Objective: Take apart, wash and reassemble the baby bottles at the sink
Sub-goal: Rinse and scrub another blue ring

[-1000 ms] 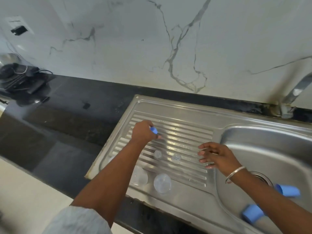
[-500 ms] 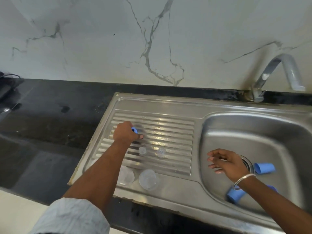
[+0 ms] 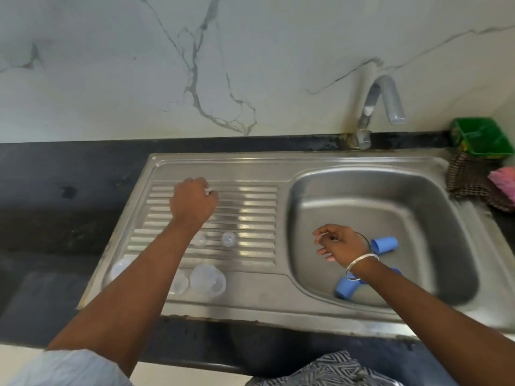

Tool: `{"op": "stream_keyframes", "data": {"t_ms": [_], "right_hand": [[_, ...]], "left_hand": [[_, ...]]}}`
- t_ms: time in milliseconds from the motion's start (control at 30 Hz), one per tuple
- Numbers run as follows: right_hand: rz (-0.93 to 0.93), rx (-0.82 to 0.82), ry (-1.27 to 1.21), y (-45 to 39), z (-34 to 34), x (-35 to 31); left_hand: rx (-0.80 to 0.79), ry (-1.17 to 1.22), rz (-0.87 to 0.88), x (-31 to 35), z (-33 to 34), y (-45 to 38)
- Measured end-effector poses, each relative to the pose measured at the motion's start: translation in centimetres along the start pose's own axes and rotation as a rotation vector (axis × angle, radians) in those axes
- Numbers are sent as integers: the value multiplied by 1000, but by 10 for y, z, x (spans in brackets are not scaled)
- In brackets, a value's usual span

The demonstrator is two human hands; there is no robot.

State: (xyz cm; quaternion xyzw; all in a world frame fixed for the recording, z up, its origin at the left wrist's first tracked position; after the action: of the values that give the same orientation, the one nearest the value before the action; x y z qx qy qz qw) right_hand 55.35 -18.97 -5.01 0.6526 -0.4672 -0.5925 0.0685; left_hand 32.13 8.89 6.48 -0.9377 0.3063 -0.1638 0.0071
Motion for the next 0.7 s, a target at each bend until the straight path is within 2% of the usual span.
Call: {"op": "stream_keyframes", "data": {"t_ms": [200,300,433,567,700], "right_hand": [[44,229,213,-18,-65,33],[97,266,270,-32,-96,52],[105,270,434,-49,-116,77],[32,253,734,-68,-120,87],[-52,166,889,-91,-101,83]], "left_hand": [[-129,148,114,108,60,3],[-196,142,172,154,92,11],[-286,130,222,195,131,29],[-385,156,156,217,172,45],[-503,163,124,230,205,63]]}}
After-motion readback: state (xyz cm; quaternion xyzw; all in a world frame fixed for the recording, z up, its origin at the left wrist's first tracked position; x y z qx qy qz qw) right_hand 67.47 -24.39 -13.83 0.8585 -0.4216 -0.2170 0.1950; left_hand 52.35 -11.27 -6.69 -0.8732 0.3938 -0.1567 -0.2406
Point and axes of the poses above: each hand's wrist, its own y-axis away from the middle knuckle, its own z-axis out of the palm, x = y × z, the point moved 9 cm from there along -y, towards the middle knuckle, and after that the axes turned 14 degrees about z, right-handed, at the moved point
